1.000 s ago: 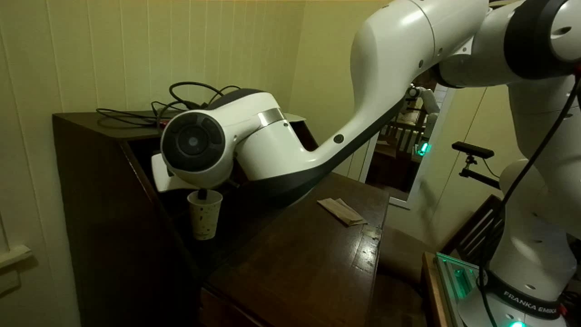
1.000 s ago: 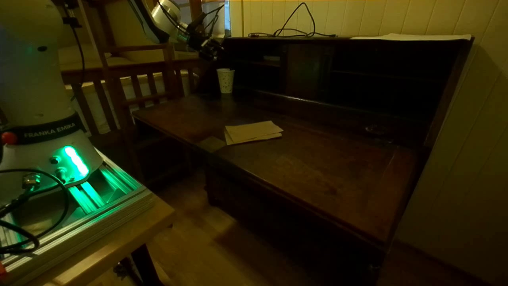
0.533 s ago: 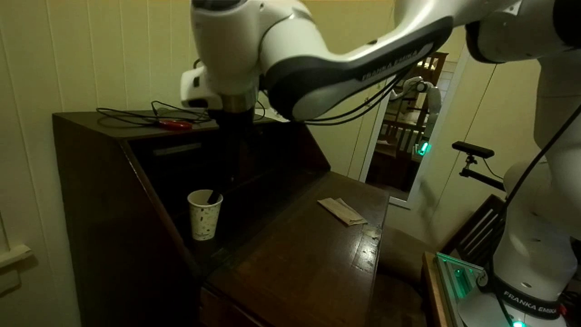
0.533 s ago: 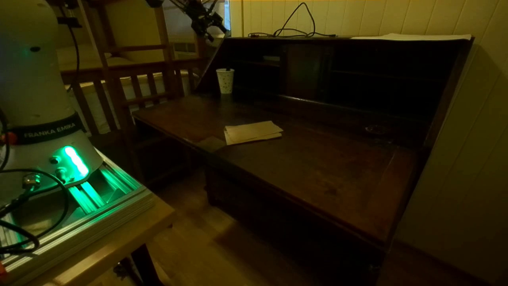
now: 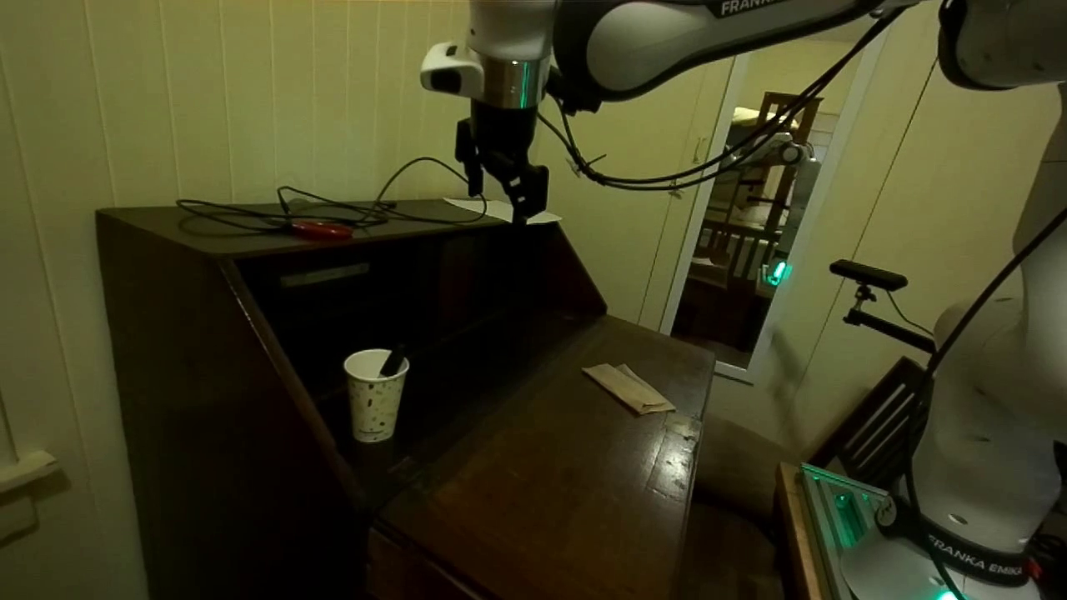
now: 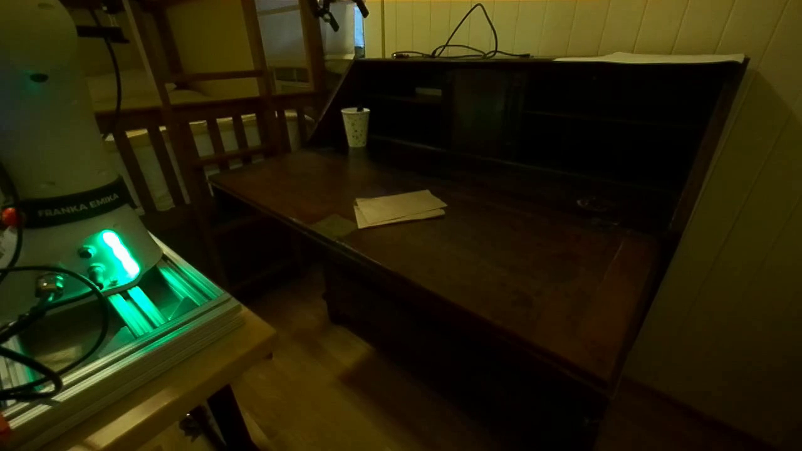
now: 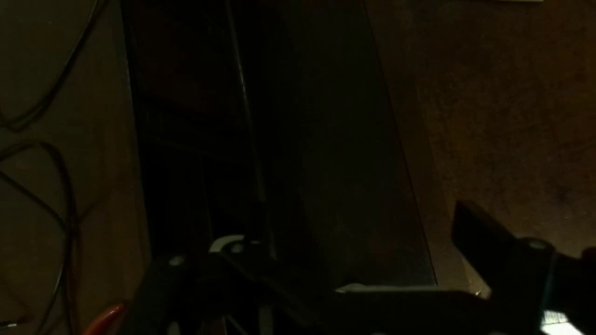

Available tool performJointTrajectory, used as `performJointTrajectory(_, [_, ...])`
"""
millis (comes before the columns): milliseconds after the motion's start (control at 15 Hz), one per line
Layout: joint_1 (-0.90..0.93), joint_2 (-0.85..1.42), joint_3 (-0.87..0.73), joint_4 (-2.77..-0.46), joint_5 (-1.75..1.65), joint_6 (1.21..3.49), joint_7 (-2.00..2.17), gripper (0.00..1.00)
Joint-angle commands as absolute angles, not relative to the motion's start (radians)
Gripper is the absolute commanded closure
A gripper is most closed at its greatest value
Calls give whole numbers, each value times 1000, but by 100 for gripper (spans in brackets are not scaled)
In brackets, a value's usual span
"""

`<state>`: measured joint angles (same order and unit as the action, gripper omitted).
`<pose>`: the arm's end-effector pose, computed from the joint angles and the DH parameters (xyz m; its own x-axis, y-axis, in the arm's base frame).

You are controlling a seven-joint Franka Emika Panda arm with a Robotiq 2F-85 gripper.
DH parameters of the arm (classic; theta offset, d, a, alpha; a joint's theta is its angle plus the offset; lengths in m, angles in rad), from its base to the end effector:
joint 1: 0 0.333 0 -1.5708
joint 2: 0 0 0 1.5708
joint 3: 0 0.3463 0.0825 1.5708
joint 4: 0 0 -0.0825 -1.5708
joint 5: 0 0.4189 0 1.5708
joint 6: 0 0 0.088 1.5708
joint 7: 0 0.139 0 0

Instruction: Pick up the marker and put it inside the paper cup

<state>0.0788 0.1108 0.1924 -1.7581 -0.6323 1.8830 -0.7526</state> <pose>0.6349 0.1074 0.5055 0.3928 0.8273 -0.4015 0.8947 -0.2429 0.3749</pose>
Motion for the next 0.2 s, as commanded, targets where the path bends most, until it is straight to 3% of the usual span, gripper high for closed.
performJointTrajectory(0, [102, 112, 173, -1760, -629, 1882, -754, 0])
performJointTrajectory(133, [103, 112, 174, -1767, -629, 1885, -753, 0])
